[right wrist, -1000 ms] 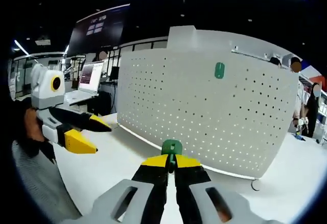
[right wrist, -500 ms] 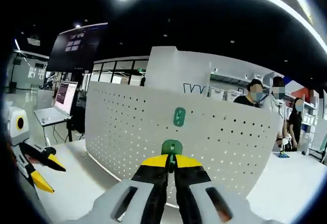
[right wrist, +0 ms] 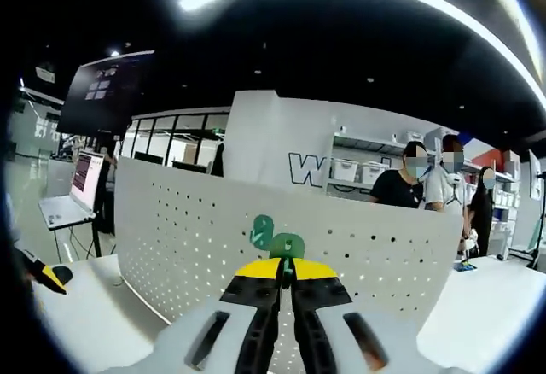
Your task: Insert the hook assembly into the mounting plate slot until the hook locks in place.
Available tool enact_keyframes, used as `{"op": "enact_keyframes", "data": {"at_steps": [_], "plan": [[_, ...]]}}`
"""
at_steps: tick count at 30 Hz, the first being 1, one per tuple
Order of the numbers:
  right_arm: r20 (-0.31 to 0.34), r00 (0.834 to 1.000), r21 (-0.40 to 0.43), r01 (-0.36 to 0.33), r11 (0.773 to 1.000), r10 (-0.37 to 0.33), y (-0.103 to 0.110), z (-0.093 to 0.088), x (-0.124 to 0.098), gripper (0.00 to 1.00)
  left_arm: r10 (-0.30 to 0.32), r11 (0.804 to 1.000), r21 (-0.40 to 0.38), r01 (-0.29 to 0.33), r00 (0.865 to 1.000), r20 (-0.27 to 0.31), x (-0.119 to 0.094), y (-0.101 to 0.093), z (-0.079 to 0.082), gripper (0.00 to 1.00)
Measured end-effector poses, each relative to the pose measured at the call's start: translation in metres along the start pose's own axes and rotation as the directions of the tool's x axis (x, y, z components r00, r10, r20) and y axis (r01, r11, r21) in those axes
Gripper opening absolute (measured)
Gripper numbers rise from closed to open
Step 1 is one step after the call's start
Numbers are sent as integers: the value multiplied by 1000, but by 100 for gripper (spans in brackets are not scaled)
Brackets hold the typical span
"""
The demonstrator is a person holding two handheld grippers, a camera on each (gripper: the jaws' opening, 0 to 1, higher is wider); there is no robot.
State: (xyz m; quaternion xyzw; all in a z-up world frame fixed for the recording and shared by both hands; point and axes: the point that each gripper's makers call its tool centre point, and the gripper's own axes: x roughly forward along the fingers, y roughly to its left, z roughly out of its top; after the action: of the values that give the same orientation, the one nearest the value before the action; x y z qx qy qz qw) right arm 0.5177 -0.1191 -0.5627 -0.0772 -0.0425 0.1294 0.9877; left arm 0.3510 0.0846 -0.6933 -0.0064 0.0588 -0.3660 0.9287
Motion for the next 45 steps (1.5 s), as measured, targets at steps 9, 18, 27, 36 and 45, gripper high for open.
{"op": "enact_keyframes", "data": {"at_steps": [9,18,27,36,45], "plan": [[13,1000,7,28,1000,-28,-5,3,28,1,-17,1000,-6,17,1000,-23,4,-6,-11,41],[7,998,40,56,998,-57,-19,1,48,1,-15,1000,-16,14,999,-34,2,-5,-15,40],[-5,998,54,64,996,-64,-23,-5,60,1,-12,1000,-20,12,999,-45,3,-4,-19,40],[-14,998,58,64,996,-63,-22,-11,65,1,3,1000,-27,-5,999,-48,0,-1,-20,39],[-15,998,57,63,996,-62,-21,-14,68,1,13,999,-30,-14,999,-50,0,2,-21,39]]}}
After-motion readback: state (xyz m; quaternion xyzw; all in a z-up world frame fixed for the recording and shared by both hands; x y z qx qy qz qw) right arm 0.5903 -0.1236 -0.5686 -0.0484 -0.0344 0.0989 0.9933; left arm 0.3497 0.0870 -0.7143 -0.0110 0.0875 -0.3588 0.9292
